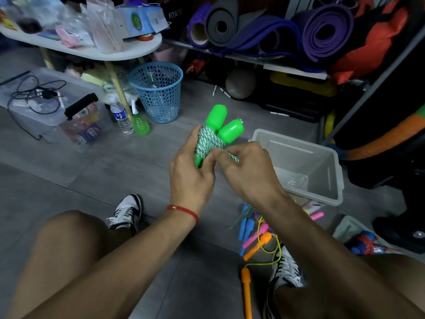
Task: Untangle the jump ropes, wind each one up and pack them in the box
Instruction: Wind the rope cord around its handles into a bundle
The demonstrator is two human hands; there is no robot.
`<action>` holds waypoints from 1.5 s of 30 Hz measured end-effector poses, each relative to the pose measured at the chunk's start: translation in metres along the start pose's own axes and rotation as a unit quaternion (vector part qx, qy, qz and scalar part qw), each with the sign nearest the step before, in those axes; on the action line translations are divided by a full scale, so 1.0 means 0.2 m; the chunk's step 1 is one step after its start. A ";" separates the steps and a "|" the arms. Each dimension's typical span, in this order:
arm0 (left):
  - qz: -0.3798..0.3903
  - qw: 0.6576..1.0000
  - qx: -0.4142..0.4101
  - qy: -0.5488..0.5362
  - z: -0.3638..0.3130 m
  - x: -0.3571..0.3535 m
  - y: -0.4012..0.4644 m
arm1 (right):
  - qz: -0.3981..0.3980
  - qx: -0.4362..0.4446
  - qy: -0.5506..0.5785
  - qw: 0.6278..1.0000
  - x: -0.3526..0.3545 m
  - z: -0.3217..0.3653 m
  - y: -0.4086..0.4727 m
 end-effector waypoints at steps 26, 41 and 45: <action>0.212 0.901 0.213 -0.315 0.05 -0.08 -0.03 | 0.066 0.072 0.003 0.995 -0.01 -0.02 0.03; 0.108 0.985 0.118 -0.060 0.21 0.00 0.08 | 0.213 0.031 -0.027 0.976 -0.05 -0.03 -0.09; 0.223 0.967 0.025 0.124 0.14 -0.08 0.00 | 0.187 0.027 -0.038 0.981 -0.01 -0.07 -0.07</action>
Point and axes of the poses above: each hand's wrist, its own y-axis towards the middle knuckle, its own x-axis out of the back of the hand, z = x × y, the point moved 8 cm from there along y, towards the middle knuckle, and after that the axes turned 4 degrees about y, right-handed, at the moved point
